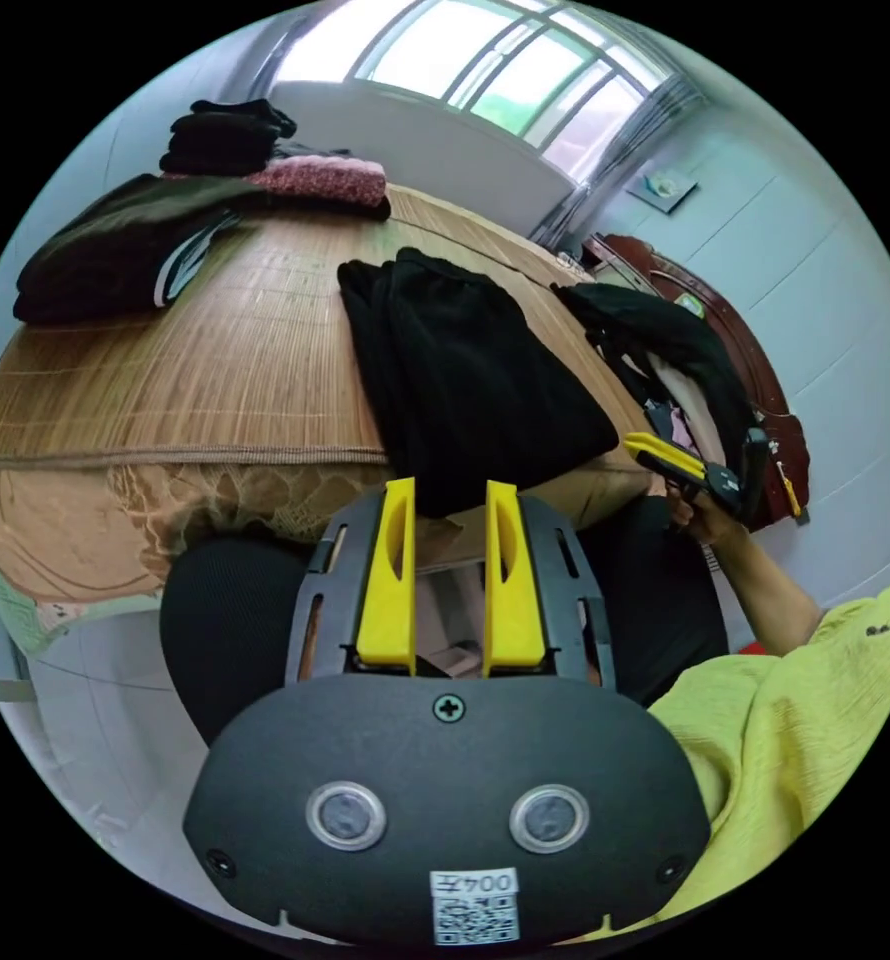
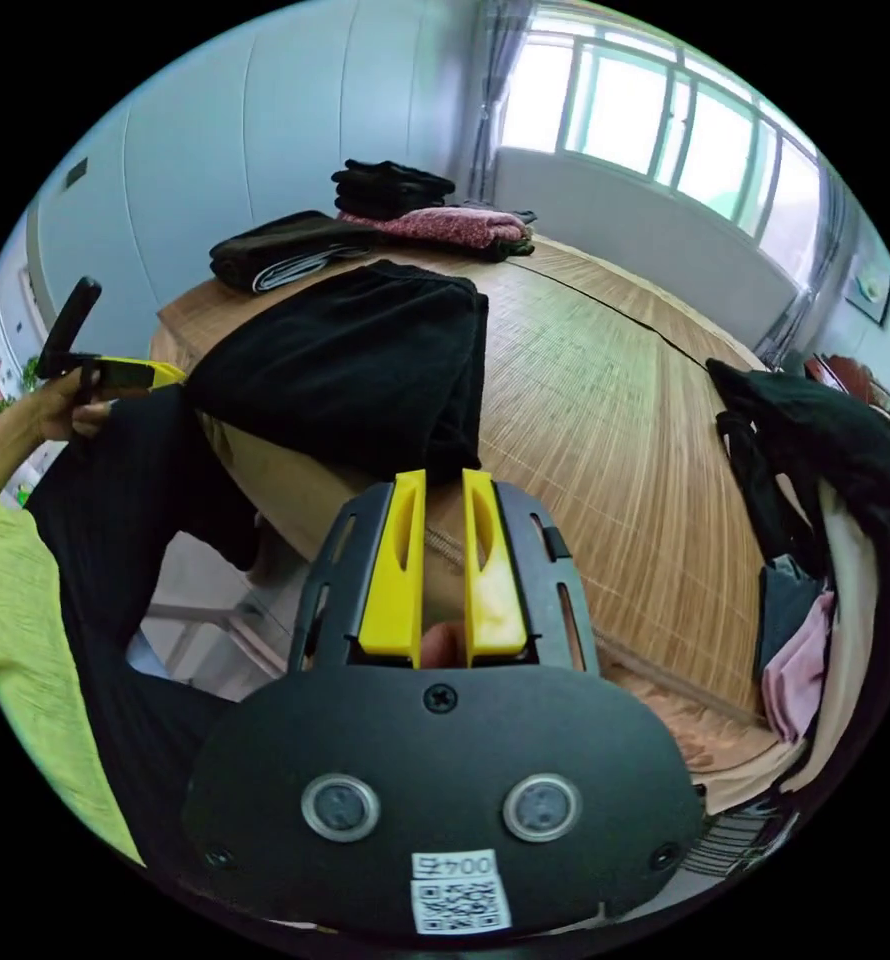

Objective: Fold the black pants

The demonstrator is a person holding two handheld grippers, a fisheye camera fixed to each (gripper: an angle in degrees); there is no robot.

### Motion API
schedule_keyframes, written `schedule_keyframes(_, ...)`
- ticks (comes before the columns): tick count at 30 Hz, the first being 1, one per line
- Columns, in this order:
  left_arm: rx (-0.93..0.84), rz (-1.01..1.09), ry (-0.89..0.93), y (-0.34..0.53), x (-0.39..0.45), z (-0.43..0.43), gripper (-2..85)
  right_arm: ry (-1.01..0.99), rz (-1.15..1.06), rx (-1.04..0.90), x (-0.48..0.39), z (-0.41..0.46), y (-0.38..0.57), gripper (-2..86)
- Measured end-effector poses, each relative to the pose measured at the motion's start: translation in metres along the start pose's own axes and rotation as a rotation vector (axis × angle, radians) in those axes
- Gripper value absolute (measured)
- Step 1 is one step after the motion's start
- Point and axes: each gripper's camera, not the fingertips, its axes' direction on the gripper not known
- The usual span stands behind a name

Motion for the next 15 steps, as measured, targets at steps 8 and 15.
schedule_keyframes(8, -0.07, 0.058, -0.11, 0.001, 0.021, 0.014, 12.8, -0.164, -0.101, -0.075, -0.018, 0.017, -0.028, 9.3)
schedule_keyframes(15, -0.112, 0.09, -0.173, -0.003, 0.028, 0.024, 12.3, -0.14, -0.087, -0.086, -0.028, 0.035, -0.037, 4.1)
